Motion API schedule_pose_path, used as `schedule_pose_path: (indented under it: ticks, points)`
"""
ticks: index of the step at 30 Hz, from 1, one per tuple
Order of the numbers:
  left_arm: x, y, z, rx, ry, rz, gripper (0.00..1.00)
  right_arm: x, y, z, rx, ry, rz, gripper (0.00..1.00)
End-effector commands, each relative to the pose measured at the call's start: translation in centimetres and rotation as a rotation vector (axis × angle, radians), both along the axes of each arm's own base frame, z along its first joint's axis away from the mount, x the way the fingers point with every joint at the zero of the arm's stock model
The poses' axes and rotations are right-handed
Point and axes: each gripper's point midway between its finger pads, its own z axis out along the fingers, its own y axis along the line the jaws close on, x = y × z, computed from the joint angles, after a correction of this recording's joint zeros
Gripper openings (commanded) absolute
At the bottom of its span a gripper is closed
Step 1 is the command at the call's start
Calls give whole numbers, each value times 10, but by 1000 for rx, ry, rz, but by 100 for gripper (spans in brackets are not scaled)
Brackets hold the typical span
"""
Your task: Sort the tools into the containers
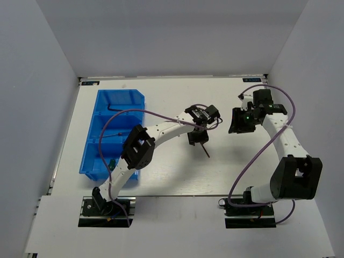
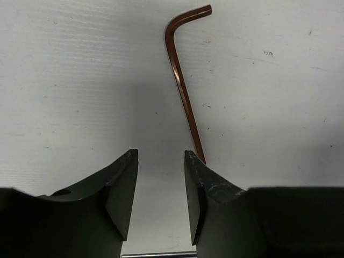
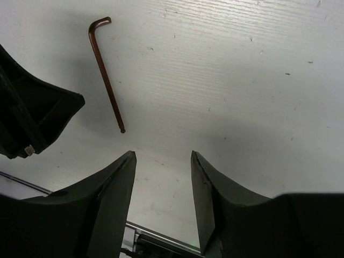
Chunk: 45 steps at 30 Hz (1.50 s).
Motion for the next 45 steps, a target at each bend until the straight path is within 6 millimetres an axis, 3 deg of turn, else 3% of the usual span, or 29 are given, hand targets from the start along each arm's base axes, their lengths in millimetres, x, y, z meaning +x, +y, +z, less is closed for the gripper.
schedule_pose_path:
  ticks: [1, 3, 5, 11, 12, 20, 27, 31, 39, 45]
  points:
    - [6, 1, -1, 11, -24, 34, 50, 1, 6, 6, 72, -5, -17, 51]
    - [4, -7, 3, -13, -27, 31, 50, -1, 7, 5, 88, 1, -22, 51]
    - [8, -13, -1, -30, -38, 31, 50, 0, -1, 3, 92, -5, -53, 51]
    - [15, -27, -18, -45, -37, 29, 50, -6, -3, -1, 117, -3, -64, 51]
    - [18, -31, -14, -63, -49, 29, 50, -7, -4, -2, 118, -2, -66, 51]
    - [21, -32, -28, -30, -36, 40, 47, -15, -7, -9, 150, 9, -82, 51]
    - [-2, -10, -53, 84, 75, 0, 41, -9, -7, -6, 206, 14, -124, 51]
    - [-22, 19, -74, 193, 154, -26, 37, -8, -7, 1, 236, 0, -138, 50]
    - [-52, 78, -83, 333, 225, -47, 35, -7, -4, 4, 293, 13, -156, 50]
    - [-44, 81, -84, 271, 177, -85, 35, -11, -3, 5, 299, 9, -147, 50]
